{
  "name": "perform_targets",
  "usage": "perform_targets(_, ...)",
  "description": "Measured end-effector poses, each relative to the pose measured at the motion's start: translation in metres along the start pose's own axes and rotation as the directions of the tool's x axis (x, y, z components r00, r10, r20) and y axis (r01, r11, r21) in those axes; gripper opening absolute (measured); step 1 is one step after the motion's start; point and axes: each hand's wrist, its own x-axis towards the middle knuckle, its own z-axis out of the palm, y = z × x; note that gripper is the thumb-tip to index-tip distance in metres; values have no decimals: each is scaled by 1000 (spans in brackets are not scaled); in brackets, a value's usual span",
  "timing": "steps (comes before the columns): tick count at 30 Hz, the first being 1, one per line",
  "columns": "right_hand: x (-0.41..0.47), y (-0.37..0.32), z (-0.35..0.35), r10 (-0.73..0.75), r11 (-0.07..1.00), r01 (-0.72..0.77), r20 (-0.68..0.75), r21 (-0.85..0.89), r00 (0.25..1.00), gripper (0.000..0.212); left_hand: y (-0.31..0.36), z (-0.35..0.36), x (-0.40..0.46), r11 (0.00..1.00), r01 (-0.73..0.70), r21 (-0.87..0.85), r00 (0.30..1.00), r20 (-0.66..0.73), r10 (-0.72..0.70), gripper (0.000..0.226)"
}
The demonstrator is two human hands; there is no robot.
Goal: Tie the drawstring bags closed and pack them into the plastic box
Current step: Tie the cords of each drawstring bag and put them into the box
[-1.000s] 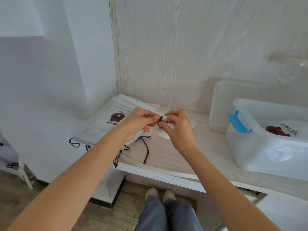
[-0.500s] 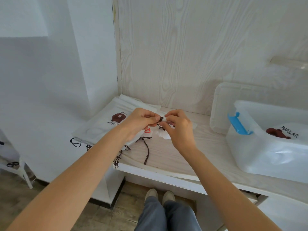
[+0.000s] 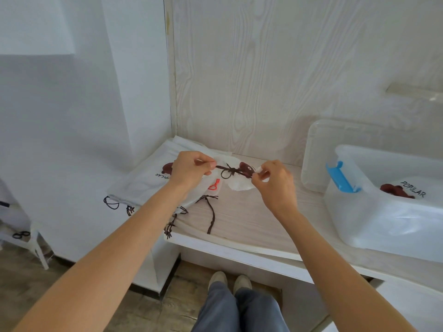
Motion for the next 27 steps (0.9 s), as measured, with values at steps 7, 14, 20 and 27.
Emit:
perform_targets(7, 1, 0, -7, 41, 999, -40, -26, 32, 999, 8, -3, 2, -1, 994, -33, 101, 994, -102, 43, 7)
perform_targets(14, 7, -1, -9, 190, 957, -217, 153, 193, 970, 11, -4, 3, -3, 1000, -9, -26, 998, -60, 8, 6)
perform_targets(20, 7, -17, 9, -11, 999, -10, 393, 52, 920, 48, 11, 14, -12, 972, 42, -230, 998, 48, -31, 16)
perform_targets(27, 33, -32, -12, 110, 920, -193, 246, 342, 963, 24, 45, 19, -18, 952, -94, -292, 993, 42, 110, 12)
